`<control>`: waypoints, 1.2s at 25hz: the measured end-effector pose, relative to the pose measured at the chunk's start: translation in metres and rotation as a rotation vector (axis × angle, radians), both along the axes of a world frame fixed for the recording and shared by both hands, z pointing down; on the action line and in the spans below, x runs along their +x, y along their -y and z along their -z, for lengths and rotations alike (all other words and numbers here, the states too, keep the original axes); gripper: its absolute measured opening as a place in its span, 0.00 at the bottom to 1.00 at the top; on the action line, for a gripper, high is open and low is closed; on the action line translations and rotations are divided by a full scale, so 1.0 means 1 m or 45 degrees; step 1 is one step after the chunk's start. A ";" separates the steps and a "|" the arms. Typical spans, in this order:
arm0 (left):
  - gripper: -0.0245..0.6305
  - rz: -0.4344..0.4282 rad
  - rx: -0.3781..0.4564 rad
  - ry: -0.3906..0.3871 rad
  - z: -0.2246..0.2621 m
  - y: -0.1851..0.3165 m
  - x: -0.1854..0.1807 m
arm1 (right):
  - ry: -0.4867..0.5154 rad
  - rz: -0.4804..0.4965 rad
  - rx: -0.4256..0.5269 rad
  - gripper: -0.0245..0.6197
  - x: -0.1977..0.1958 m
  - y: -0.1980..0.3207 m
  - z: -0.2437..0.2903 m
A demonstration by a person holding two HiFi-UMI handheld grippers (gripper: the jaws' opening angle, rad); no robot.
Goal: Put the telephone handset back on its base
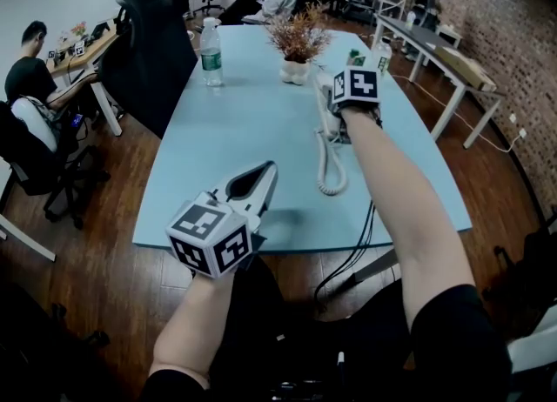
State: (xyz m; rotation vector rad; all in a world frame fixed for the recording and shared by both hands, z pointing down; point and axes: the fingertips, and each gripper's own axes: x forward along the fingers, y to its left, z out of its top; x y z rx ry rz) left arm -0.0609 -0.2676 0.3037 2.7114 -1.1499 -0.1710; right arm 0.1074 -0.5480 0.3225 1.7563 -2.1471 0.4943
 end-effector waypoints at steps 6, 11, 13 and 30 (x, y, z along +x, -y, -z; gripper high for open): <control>0.03 -0.004 0.012 0.018 0.001 -0.002 0.006 | 0.277 0.184 0.077 0.45 -0.011 -0.049 0.029; 0.03 -0.014 0.022 0.045 0.002 -0.008 0.013 | 0.529 0.547 0.196 0.16 -0.034 -0.154 0.053; 0.03 -0.027 0.022 0.060 0.000 -0.010 0.017 | 0.503 0.636 0.265 0.05 -0.030 -0.198 0.052; 0.03 -0.109 0.043 0.117 0.000 -0.030 0.049 | 0.504 0.709 0.382 0.04 0.005 -0.333 0.032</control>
